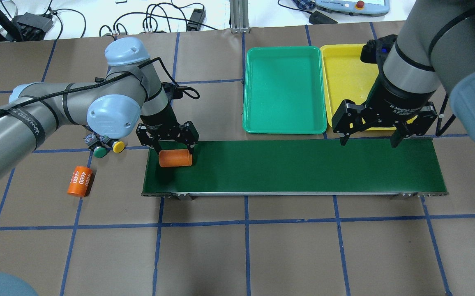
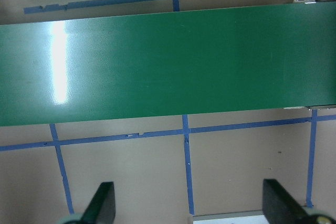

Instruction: Sort buttons by color to trays

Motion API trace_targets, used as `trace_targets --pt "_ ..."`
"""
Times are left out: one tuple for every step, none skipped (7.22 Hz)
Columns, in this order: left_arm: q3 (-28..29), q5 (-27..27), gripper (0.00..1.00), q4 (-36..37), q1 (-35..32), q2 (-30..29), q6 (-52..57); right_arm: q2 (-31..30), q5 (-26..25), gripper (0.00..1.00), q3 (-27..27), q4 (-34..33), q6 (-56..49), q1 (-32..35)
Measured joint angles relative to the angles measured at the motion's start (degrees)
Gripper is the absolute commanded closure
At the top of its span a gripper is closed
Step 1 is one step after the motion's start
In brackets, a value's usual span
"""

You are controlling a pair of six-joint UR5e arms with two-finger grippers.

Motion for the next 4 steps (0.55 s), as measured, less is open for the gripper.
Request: trace_targets --pt "0.72 0.19 0.00 -0.21 0.12 1.17 0.12 -0.02 0.04 0.00 0.13 -0.04 0.04 0.00" --pt "1.83 0.28 0.00 -1.03 1.39 2.53 0.53 -0.05 0.06 0.00 0.16 -0.05 0.06 0.00" --pt "2.85 0.29 0.00 -2.81 4.56 3.79 3.20 -0.07 0.07 0.00 0.19 -0.01 0.06 0.00" --pt "3.04 0.35 0.00 -4.47 9.53 4.78 10.09 -0.05 0.07 0.00 0.20 0.00 0.07 0.00"
